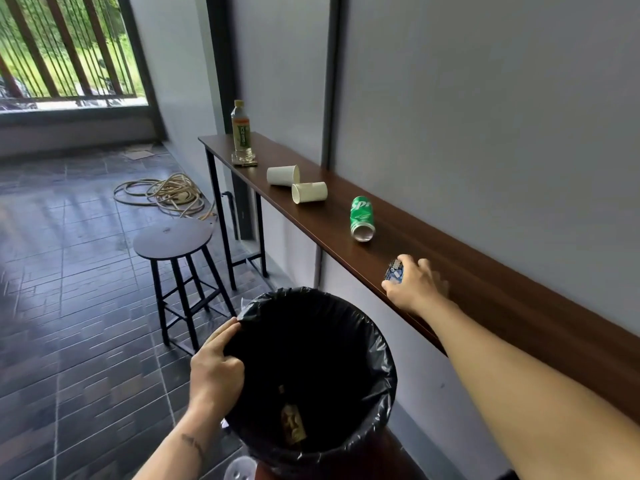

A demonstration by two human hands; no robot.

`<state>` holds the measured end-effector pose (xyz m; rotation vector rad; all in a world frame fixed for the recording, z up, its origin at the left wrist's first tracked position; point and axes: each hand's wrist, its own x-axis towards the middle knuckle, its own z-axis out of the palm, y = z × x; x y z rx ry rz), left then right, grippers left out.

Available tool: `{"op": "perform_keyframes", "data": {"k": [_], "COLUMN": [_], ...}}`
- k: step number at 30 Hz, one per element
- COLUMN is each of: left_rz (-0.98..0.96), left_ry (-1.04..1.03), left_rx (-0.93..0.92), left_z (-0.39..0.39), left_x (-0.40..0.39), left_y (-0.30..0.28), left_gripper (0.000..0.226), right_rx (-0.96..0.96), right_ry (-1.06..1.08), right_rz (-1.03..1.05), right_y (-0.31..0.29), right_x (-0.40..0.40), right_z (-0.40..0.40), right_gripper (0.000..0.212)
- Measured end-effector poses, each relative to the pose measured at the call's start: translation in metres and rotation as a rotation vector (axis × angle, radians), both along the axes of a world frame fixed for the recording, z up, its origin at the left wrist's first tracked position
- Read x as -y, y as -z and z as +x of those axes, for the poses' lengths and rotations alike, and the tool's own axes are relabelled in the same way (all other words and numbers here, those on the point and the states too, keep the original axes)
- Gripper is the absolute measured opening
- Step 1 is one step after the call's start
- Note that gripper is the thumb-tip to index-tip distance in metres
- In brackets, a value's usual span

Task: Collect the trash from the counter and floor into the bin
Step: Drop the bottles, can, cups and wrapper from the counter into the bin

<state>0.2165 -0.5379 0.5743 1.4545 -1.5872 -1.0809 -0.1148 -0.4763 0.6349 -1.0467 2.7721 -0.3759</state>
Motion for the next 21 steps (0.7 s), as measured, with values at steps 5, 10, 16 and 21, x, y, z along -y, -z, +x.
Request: {"op": "perform_keyframes", "data": {"k": [5,10,16,21], "left_rz": [-0.012,-0.008,0.109,0.173], "left_ry": [-0.016,-0.026,-0.089,-0.151], "left_rx": [0.002,0.009,-0.103,-0.154], "left_z": [-0.005,-0.009,-0.012,-0.009], "left_x": [-0.003,-0.003,-0.004,-0.002], "left_y": [-0.002,-0.003,-0.003,-0.001], "left_gripper": [0.071,0.071,0.07,0.071], "right_rx": [-0.036,0.002,0.088,0.369], "right_ry": [-0.036,-0.012,0.05,0.193], "right_rz": [0.057,0.004,-0.099,-0.349], "right_y": [-0.004,-0.005,-0.005,-0.011], "right_x": [0.012,0.014,0.015,0.023], "right_z": [0.009,0.004,0.004,-0.011], "right_gripper": [0.07,0.06,0.057,0.063]}}
